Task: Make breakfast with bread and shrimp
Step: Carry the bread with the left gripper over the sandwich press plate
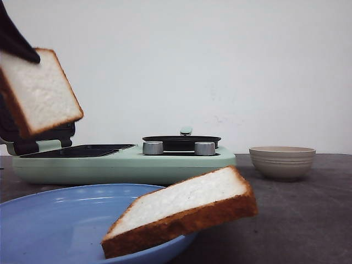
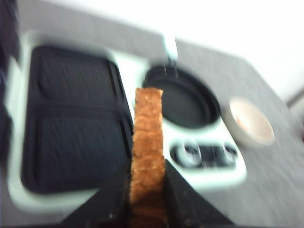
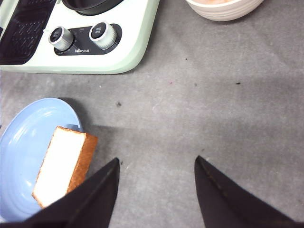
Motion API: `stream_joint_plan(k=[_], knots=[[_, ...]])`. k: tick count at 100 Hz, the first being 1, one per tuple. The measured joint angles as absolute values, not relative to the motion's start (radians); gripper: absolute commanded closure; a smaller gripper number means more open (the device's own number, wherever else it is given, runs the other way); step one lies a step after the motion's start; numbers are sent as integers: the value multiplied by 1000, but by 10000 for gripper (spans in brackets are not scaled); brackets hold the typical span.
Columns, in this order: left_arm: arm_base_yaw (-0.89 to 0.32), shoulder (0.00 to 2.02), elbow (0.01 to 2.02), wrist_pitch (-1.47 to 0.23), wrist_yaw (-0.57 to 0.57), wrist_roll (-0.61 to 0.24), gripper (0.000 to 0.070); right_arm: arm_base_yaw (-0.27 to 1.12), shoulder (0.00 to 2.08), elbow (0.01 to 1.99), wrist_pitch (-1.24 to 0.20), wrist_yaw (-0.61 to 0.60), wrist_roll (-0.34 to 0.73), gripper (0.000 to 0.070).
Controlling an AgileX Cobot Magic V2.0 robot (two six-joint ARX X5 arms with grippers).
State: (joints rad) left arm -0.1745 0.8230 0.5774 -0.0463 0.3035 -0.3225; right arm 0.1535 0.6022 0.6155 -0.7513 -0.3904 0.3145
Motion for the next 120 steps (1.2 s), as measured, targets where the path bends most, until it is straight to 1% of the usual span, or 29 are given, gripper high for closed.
stream_joint_plan(k=[10, 21, 54, 62, 90, 107, 120], knots=[[-175, 874, 595, -20, 269, -295, 696, 154, 602, 616, -751, -390, 311, 392], [-175, 958, 657, -21, 247, -249, 696, 154, 602, 616, -751, -390, 301, 392], [-175, 1259, 954, -17, 169, -60, 696, 154, 602, 616, -751, -389, 284, 392], [-175, 1338, 1027, -13, 168, -26, 696, 154, 602, 616, -751, -389, 284, 392], [-192, 1586, 1240, -22, 94, 104, 696, 154, 602, 616, -751, -389, 266, 393], [-207, 1681, 1318, -22, 28, 197, 696, 154, 602, 616, -751, -388, 265, 392], [-219, 1721, 1338, -9, 12, 249, 696, 154, 602, 616, -751, -389, 264, 393]])
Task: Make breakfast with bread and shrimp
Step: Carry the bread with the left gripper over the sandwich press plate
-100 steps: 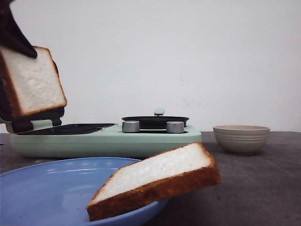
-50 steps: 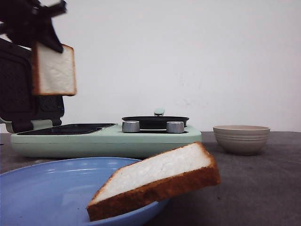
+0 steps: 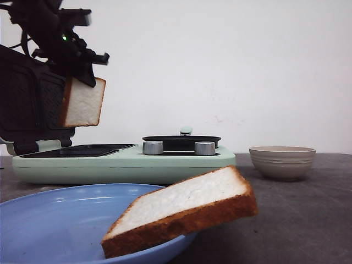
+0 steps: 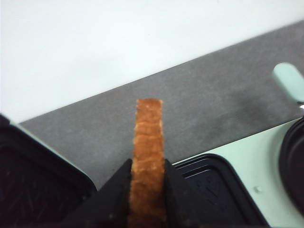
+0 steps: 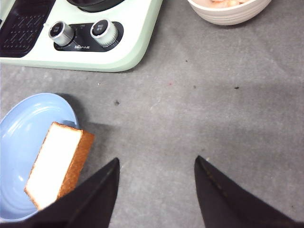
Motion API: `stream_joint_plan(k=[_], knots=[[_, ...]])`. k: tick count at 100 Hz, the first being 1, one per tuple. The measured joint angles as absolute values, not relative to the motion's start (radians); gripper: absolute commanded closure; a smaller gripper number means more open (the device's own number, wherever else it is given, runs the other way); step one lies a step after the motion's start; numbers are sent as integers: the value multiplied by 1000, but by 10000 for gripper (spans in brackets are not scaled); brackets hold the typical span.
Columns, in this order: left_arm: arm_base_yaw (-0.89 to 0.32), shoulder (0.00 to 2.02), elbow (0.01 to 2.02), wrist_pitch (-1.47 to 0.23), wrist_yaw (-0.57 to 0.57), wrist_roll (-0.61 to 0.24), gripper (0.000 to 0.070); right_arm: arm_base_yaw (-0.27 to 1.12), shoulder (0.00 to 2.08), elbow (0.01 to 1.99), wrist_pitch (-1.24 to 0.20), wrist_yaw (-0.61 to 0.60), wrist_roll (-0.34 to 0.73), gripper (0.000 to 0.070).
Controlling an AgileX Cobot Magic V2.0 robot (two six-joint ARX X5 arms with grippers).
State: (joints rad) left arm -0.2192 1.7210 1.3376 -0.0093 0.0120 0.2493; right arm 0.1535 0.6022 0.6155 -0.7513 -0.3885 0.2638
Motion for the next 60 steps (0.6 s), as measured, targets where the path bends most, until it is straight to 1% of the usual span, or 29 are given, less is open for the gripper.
stream_joint_plan(k=[12, 32, 60], knots=[[-232, 1747, 1338, -10, -31, 282, 696, 154, 602, 616, -751, -388, 261, 392], [-241, 1753, 1338, -10, -49, 323, 696, 154, 602, 616, -751, -388, 258, 393], [-260, 1767, 1338, 6, -76, 347, 696, 154, 602, 616, -751, -388, 258, 393]])
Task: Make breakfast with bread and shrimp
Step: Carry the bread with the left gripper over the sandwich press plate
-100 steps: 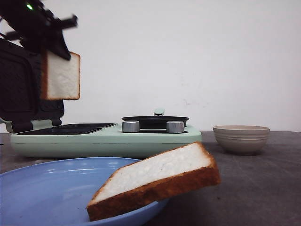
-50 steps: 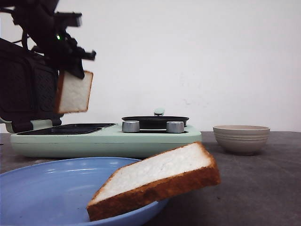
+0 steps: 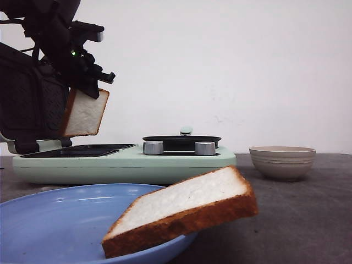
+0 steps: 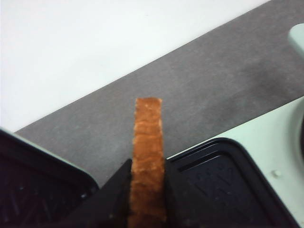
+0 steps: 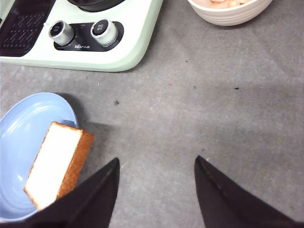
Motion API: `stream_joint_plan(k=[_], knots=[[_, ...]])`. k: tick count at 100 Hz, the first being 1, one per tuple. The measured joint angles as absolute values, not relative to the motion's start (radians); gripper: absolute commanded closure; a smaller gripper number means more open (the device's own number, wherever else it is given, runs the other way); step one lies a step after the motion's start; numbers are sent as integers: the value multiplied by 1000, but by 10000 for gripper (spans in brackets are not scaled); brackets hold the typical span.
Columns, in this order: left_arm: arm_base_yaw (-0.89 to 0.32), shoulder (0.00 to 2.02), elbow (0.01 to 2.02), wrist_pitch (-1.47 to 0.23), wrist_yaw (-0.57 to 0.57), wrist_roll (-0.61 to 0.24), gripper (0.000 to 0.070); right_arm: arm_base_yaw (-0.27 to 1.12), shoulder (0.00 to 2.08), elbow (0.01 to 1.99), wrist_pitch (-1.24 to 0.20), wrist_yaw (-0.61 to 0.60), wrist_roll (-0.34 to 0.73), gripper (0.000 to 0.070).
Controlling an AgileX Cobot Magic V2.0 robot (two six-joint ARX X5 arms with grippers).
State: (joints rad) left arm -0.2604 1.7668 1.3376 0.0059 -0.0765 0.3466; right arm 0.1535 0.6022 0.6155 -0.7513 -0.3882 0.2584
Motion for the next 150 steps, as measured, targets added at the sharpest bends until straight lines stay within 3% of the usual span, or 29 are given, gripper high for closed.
stream_joint_plan(k=[30, 52, 95, 150], knots=[[-345, 1773, 1338, 12, -130, 402, 696, 154, 602, 616, -751, -388, 258, 393], [-342, 1774, 1338, 28, -211, 428, 696, 154, 602, 616, -751, -388, 258, 393], [-341, 1824, 1338, 60, -261, 506, 696, 154, 602, 616, -751, -388, 258, 393], [-340, 1858, 1338, 75, -264, 515, 696, 154, 602, 616, -751, -388, 258, 393]])
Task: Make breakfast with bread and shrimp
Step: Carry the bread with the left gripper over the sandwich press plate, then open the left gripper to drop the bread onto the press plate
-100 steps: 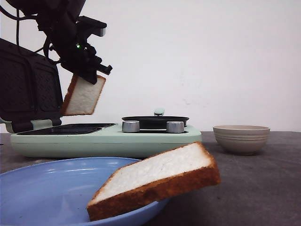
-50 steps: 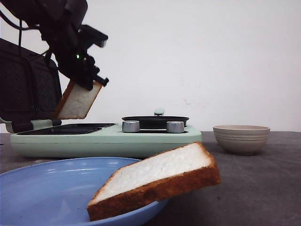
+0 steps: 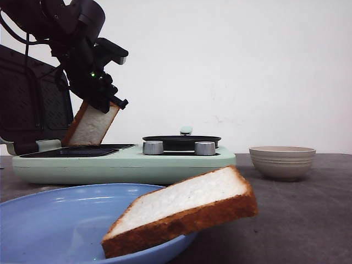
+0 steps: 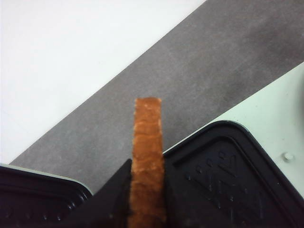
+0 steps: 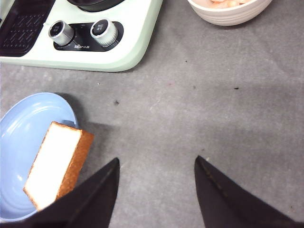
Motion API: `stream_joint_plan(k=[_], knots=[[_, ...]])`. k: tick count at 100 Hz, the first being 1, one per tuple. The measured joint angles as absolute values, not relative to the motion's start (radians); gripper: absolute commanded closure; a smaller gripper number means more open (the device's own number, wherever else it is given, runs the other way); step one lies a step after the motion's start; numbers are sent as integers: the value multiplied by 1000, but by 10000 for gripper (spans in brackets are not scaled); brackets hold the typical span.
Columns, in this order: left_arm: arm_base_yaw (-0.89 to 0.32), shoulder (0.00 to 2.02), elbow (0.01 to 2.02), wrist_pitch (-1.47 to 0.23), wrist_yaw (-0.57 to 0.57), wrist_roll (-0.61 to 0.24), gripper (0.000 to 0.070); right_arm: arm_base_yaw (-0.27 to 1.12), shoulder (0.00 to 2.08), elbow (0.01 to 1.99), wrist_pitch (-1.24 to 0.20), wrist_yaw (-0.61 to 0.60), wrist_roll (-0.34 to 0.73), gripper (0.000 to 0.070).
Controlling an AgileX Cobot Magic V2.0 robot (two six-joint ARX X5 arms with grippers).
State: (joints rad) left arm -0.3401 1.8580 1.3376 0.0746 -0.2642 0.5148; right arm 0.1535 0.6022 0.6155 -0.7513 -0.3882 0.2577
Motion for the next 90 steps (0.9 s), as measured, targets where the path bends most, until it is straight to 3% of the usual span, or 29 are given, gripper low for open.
stream_joint_plan(k=[19, 25, 39, 56, 90], knots=[[-338, 1858, 1338, 81, -262, 515, 689, 154, 602, 616, -751, -388, 258, 393], [-338, 1858, 1338, 81, -255, 515, 638, 154, 602, 616, -751, -388, 258, 393], [-338, 1858, 1338, 83, -215, 515, 417, 154, 602, 616, -751, -388, 258, 393], [-338, 1858, 1338, 80, -146, 515, 302, 154, 602, 616, -751, -388, 258, 393], [-334, 1858, 1338, 78, -85, 463, 293, 155, 602, 616, -751, -388, 257, 393]])
